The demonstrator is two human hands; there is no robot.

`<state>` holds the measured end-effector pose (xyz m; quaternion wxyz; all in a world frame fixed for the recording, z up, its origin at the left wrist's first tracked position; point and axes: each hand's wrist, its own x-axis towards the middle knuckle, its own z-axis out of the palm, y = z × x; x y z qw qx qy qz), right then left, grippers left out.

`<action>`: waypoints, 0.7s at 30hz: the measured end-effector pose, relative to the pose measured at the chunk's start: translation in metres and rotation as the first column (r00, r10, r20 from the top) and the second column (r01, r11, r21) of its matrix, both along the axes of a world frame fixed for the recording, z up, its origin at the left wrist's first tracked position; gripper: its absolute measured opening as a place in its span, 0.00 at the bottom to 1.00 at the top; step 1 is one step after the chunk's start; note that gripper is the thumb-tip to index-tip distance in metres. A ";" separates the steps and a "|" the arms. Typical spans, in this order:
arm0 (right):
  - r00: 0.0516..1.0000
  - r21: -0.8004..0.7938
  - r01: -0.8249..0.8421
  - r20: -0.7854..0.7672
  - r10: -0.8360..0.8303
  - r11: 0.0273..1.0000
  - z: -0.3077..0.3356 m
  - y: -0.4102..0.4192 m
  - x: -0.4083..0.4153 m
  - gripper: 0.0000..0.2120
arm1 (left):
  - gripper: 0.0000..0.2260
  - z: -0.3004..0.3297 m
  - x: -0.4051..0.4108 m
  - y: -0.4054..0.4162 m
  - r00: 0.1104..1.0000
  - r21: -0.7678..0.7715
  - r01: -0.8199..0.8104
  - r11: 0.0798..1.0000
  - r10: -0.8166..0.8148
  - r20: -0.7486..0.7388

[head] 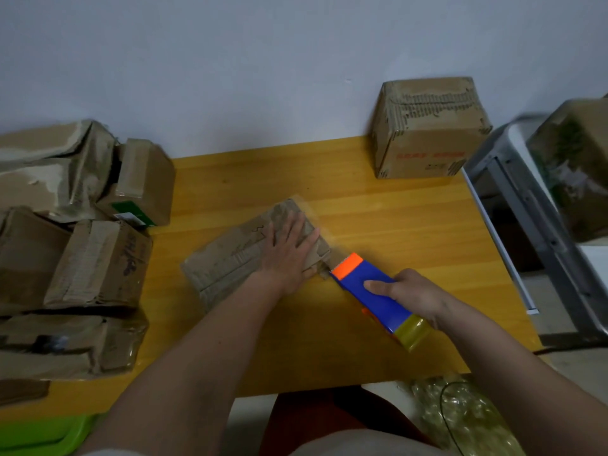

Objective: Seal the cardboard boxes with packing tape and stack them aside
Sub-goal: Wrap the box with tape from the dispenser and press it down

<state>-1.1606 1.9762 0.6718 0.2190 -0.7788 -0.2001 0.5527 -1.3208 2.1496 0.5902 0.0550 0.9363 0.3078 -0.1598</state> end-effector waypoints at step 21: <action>0.789 -0.298 -0.286 0.467 0.400 0.911 -0.001 0.070 -0.014 0.16 | 0.31 -0.007 0.027 -0.029 0.915 -0.073 -0.385 0.920 0.391 0.100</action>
